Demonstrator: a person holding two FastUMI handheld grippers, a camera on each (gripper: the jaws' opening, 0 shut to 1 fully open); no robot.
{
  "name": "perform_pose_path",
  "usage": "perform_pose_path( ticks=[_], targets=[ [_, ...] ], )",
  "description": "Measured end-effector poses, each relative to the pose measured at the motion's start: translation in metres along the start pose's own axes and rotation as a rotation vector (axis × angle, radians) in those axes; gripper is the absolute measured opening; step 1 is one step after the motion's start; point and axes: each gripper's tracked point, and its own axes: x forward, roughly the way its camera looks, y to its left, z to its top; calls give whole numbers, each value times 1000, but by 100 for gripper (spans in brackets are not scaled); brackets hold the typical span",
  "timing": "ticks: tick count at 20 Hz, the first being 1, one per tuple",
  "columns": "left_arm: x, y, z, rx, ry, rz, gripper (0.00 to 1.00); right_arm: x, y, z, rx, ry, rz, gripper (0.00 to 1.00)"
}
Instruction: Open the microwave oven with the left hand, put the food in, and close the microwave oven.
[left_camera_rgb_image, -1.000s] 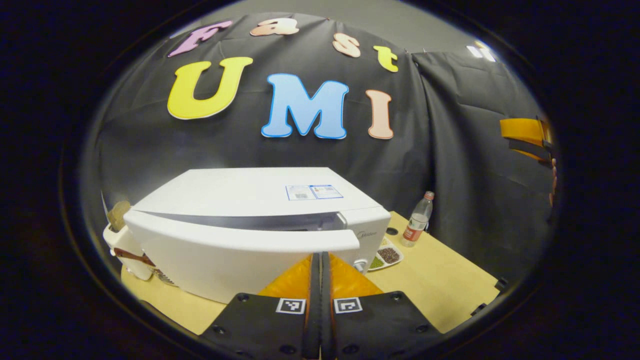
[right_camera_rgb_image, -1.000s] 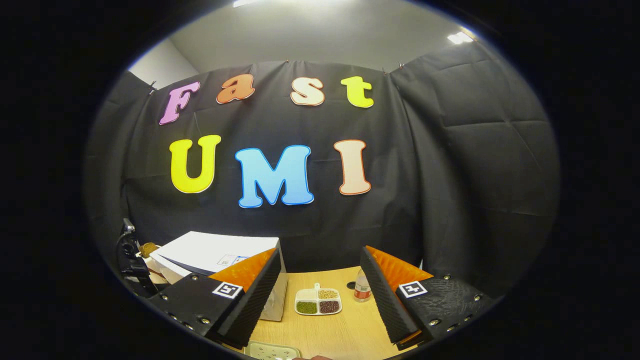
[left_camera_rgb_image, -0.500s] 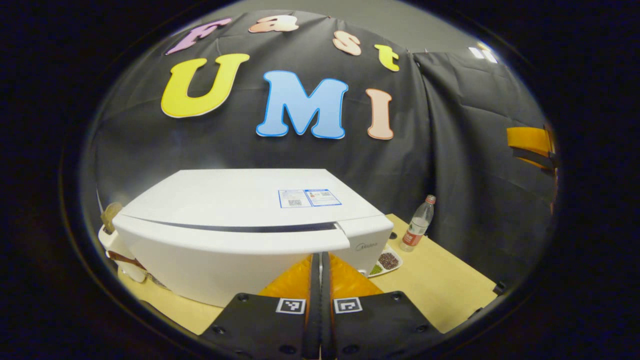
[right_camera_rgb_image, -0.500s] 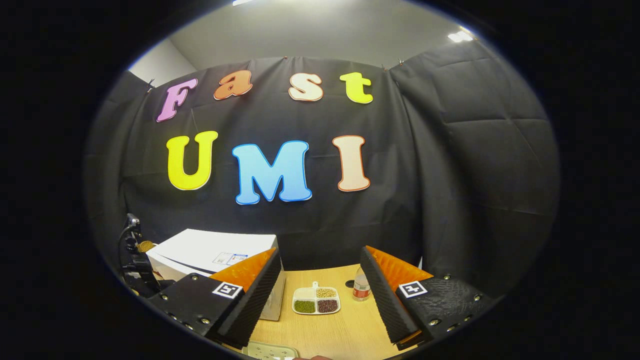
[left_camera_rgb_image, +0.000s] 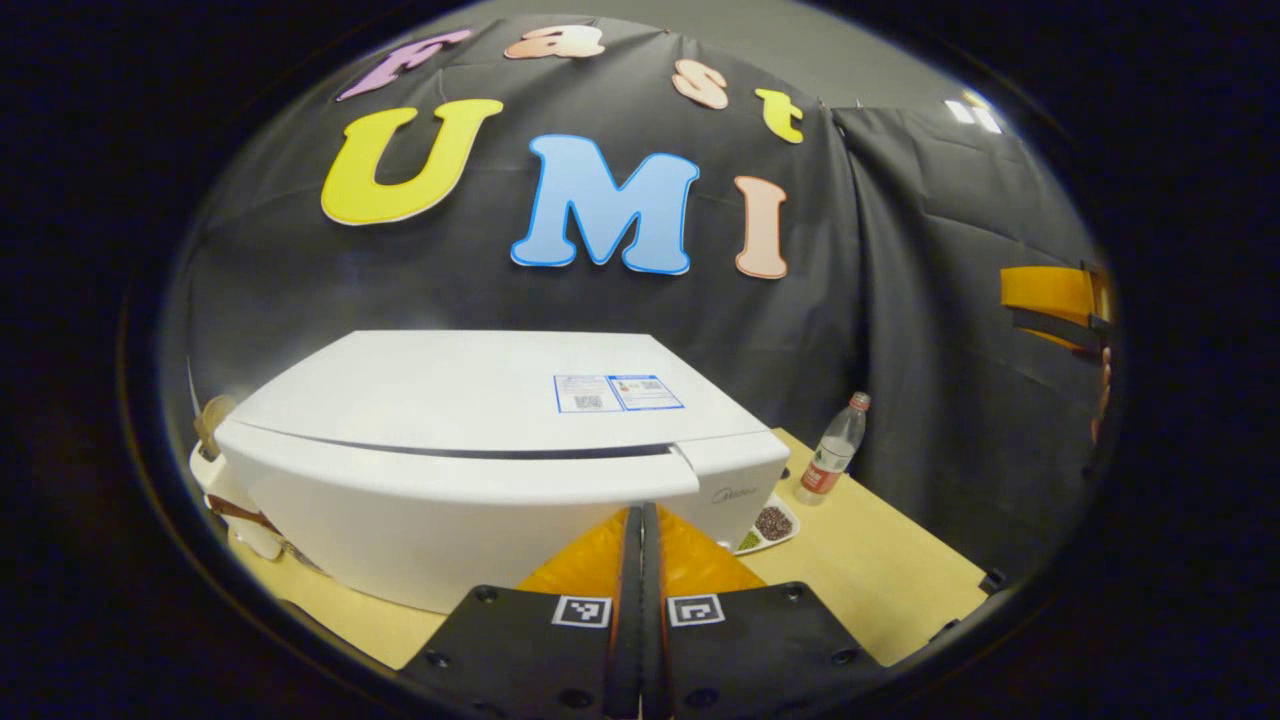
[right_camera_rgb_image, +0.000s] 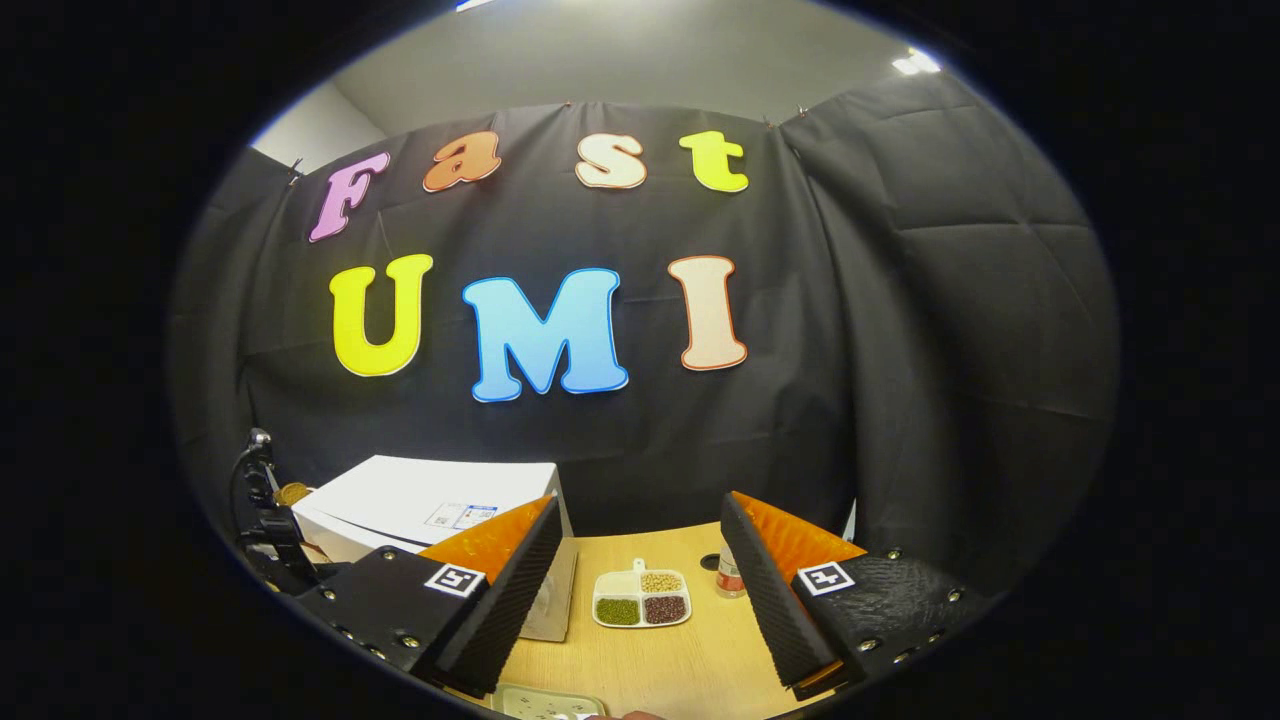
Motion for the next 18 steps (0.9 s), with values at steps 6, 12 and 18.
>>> perform_pose_path(
  ticks=[6,12,18],
  targets=[
    [4,2,4,19,-10,22,6,-1,14,1,-19,-5,26,98],
    [-2,16,6,14,-2,83,7,-13,17,9,-43,-26,35,98],
    [-84,32,82,73,-185,171,7,-20,34,21,-66,-60,66,98]
  ],
)
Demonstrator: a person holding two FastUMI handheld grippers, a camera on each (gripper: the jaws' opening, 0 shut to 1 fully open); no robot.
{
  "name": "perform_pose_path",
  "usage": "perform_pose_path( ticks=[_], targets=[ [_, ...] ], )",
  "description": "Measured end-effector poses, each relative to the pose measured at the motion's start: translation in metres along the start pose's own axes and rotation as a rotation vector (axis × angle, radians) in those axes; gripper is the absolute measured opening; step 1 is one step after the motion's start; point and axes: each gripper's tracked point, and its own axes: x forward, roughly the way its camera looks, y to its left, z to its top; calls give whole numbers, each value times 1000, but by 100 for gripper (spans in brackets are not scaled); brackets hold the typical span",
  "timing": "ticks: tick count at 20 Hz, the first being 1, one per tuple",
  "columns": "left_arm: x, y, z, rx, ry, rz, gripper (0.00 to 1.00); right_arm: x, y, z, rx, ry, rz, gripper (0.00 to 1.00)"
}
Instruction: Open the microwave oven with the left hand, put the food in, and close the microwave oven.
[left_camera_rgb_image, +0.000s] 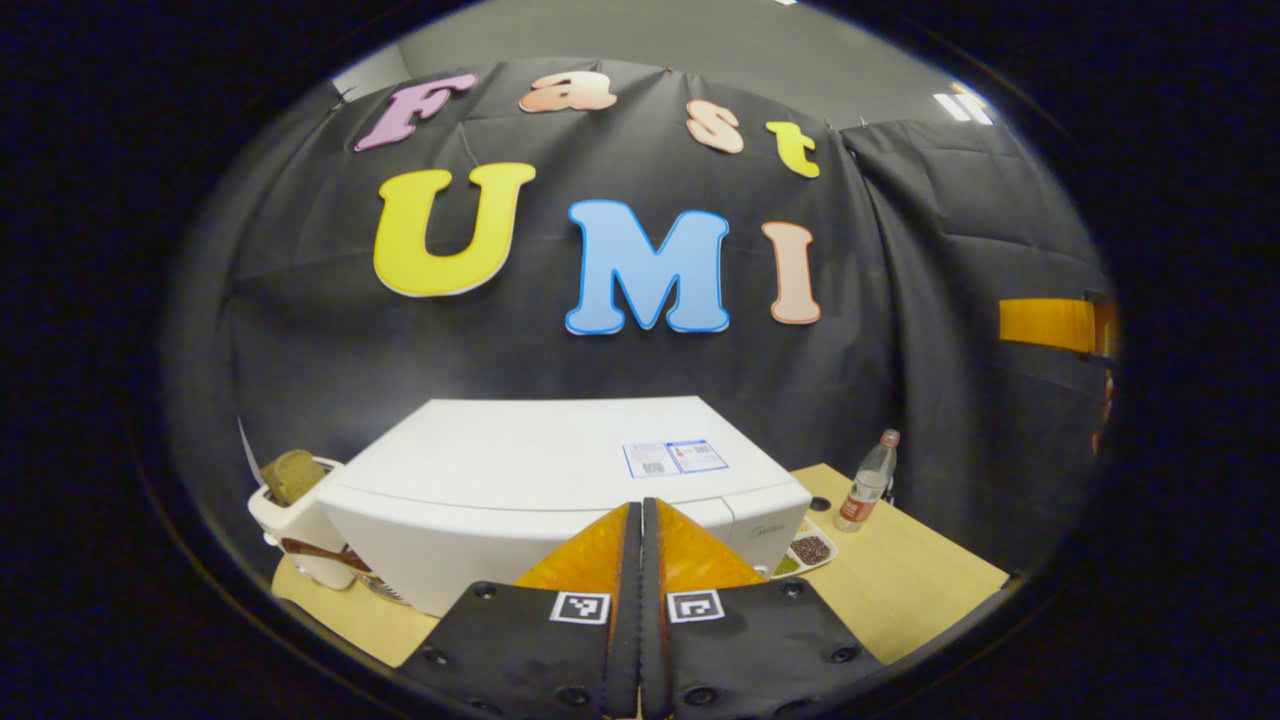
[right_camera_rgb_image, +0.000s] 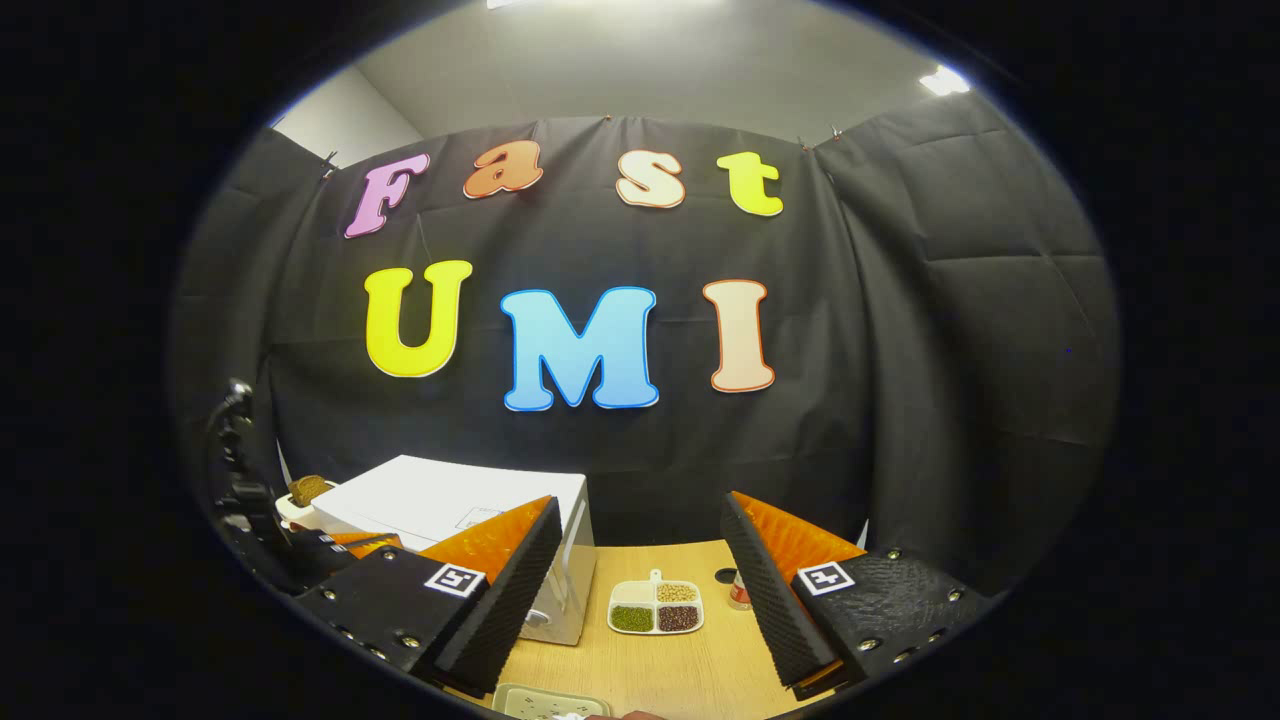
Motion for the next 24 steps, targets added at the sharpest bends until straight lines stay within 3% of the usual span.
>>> perform_pose_path(
  ticks=[2,4,7,10,15,18,22,24],
  targets=[
    [-26,7,45,-5,-94,23,9,-4,9,11,4,-26,11,98],
    [-56,17,95,-27,-190,55,27,-11,19,23,2,-46,25,98],
    [-98,28,141,-32,-206,85,99,-20,34,38,-8,-49,43,98],
    [-126,24,183,-33,-236,96,93,-35,49,69,25,-81,57,97],
    [-163,14,220,-26,-275,83,96,-52,68,108,85,-132,74,98],
    [-179,9,241,-36,-299,90,93,-52,80,114,66,-131,88,98],
    [-202,5,268,-15,-346,87,99,-62,94,123,62,-143,98,98],
    [-210,2,268,-8,-349,82,93,-70,98,125,69,-149,101,98]
  ],
)
